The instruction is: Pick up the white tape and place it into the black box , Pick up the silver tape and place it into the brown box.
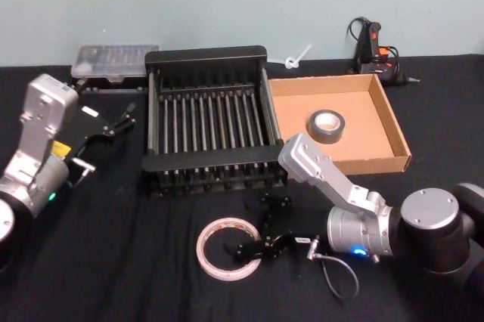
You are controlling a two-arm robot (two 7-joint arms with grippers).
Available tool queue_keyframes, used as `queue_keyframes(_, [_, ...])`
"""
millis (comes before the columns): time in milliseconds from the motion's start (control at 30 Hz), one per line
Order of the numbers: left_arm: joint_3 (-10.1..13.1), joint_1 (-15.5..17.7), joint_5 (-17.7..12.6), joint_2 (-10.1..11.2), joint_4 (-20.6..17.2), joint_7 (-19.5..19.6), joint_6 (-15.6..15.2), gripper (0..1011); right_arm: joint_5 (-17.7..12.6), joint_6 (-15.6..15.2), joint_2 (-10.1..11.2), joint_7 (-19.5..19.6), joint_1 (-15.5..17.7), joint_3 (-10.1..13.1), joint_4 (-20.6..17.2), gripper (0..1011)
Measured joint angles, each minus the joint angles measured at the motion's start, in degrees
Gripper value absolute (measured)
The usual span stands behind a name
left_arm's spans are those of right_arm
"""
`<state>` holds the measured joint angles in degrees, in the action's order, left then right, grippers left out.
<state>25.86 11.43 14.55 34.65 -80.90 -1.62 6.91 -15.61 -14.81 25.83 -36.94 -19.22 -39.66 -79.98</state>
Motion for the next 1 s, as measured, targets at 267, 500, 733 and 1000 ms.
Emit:
queue_keyframes(267, [0.0,0.0,0.0,0.0,0.0,0.0,0.0,1001,-0.2,-0.3,0.0,0.7,0.0,-0.1,0.0,1002])
queue_keyframes(500, [0.0,0.0,0.0,0.0,0.0,0.0,0.0,1001,-0.1,-0.2,0.0,1.4,0.3,-0.1,-0.2,1002])
queue_keyframes(733, [0.0,0.0,0.0,0.0,0.0,0.0,0.0,1001,0.3,0.0,0.1,1.7,0.5,0.1,-0.4,1002])
queue_keyframes(1000, [0.0,0.0,0.0,0.0,0.0,0.0,0.0,1001,0.6,0.4,0.0,1.8,0.6,0.2,-0.4,1002])
